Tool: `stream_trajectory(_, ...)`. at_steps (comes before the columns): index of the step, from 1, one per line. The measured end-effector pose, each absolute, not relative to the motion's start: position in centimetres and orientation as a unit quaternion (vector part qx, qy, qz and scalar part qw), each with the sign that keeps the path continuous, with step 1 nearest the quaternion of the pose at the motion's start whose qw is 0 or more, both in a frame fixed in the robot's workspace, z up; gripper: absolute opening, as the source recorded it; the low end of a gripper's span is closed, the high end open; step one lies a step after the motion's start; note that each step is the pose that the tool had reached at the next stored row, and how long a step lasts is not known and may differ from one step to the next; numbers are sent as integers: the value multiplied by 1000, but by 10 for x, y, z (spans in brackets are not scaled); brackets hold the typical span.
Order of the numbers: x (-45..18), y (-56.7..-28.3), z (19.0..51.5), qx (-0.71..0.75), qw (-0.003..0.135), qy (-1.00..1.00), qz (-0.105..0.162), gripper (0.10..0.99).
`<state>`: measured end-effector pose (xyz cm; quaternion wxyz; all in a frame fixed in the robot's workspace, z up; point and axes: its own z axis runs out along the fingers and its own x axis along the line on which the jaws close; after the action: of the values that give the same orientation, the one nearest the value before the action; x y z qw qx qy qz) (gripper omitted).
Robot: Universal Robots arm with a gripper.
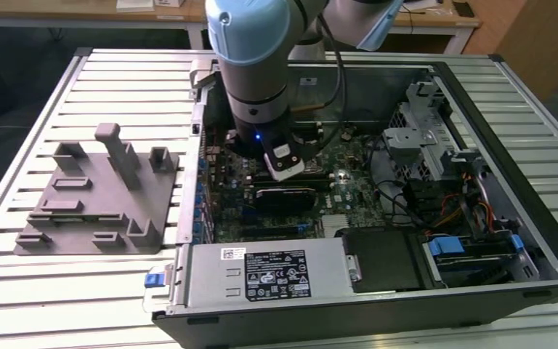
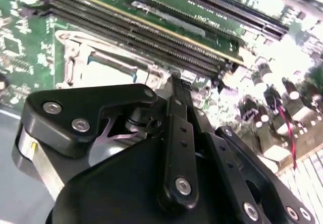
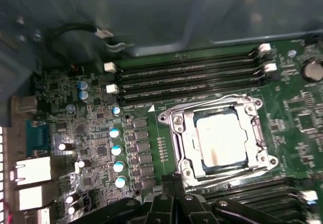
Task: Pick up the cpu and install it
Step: 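Install the second cpu locking lever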
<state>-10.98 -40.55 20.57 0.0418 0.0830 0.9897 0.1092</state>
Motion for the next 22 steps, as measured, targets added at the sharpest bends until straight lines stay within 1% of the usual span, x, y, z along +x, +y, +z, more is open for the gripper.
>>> stream_trajectory(5,-110,-405,219,83,42,990,108,106)
stream_trajectory(11,-103,-403,220,87,44,991,92,106)
stream_trajectory(22,-84,-385,219,89,45,991,85,106)
